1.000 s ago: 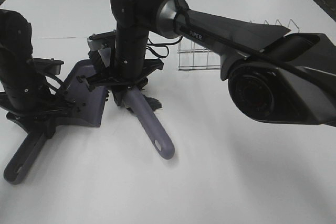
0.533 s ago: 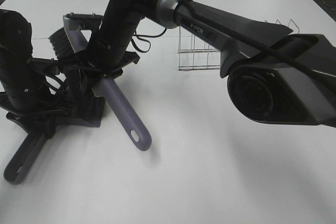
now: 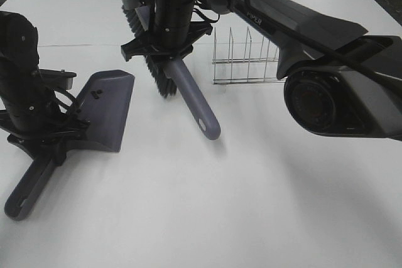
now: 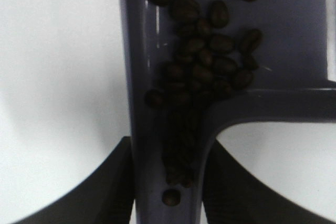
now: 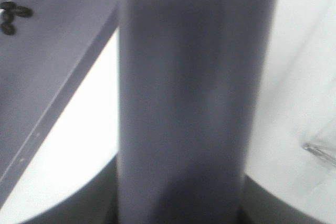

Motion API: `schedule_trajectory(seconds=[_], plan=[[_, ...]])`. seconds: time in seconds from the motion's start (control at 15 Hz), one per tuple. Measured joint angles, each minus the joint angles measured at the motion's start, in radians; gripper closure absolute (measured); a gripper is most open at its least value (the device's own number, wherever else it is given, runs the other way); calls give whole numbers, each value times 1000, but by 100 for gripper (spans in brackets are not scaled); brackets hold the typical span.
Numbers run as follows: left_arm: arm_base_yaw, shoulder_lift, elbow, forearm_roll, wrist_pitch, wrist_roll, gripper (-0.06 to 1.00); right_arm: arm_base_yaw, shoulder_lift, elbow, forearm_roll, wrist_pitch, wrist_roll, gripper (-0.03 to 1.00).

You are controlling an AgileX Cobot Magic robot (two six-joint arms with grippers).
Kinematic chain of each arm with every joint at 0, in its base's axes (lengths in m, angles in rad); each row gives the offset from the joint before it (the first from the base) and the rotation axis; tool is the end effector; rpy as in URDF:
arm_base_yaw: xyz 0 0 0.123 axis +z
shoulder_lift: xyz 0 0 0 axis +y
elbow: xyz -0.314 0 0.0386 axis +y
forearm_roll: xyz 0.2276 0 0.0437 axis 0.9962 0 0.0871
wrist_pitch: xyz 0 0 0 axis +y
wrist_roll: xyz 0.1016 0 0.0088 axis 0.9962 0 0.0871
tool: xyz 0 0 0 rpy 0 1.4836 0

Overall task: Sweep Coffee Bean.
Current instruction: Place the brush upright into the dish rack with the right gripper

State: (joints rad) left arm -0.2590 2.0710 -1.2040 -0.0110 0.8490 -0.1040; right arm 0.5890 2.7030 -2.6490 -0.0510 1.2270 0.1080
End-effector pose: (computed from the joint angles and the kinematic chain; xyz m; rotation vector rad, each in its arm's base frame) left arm 0.3469 -0.0928 0.1330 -0.2272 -3.0747 -0.0039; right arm 0.4748 0.3113 0.1580 -0.6700 2.6855 0.1136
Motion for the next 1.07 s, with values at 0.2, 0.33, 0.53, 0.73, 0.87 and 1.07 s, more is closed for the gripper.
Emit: schedule_trajectory(seconds=[0.2, 0.33, 0.53, 0.73, 0.87, 1.07], plan=[[0, 0, 0, 0, 0, 0, 61, -14, 0, 0, -8, 0, 7, 69], [0, 0, 0, 0, 0, 0, 61, -14, -5, 0, 9, 1, 7, 69], [0, 0, 0, 0, 0, 0, 61, -14, -73, 12, 62, 7, -9, 69], [0, 0, 0, 0, 0, 0, 61, -14, -184, 145, 71, 5, -25, 69], [0, 0, 0, 0, 0, 0, 61, -27, -278, 309, 66, 4, -38, 69], [0, 0, 0, 0, 1, 0, 61, -103, -408, 578, 66, 3, -40, 69]])
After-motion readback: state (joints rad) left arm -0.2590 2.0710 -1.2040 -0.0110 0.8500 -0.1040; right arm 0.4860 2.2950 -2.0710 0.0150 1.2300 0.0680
